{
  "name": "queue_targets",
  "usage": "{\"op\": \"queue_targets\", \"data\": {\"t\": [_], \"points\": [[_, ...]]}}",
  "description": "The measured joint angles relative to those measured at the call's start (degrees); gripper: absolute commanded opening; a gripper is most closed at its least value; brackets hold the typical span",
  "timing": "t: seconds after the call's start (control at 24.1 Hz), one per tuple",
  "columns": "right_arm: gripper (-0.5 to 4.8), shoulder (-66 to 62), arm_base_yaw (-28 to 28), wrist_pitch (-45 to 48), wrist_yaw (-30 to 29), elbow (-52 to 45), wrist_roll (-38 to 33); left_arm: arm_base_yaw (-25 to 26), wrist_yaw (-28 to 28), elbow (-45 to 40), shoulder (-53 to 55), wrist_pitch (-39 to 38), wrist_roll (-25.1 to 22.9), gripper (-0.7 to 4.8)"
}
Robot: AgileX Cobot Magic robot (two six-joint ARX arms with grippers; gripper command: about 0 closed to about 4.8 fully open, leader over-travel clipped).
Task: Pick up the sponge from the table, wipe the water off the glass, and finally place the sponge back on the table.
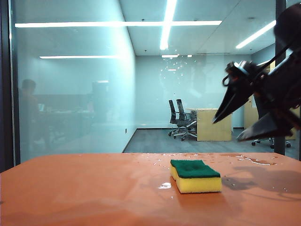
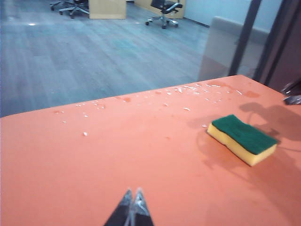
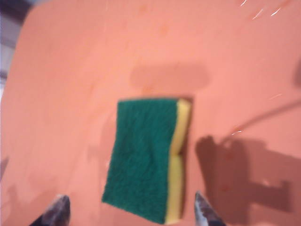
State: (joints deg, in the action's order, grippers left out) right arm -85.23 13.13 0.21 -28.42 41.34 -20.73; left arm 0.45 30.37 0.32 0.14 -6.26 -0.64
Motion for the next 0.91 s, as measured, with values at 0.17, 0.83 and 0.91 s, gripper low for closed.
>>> {"op": "queue_targets", "data": {"t": [0.17,0.83,0.91], "points": [[4.41,-7.3,3.0,0.4,-1.1,3.0,0.1,0.0,1.3,0.0,0.0,0.0,0.0,-0.05],[3.5,-21.8,6.9,1.5,2.8,11.7,0.1,0.0,1.6,0.0,0.0,0.0,0.0,-0.05],[1.56,-22.9,7.1,2.3,3.4,12.2,0.2,0.0,1.6,0.0,0.0,0.0,0.0,-0.05]]}}
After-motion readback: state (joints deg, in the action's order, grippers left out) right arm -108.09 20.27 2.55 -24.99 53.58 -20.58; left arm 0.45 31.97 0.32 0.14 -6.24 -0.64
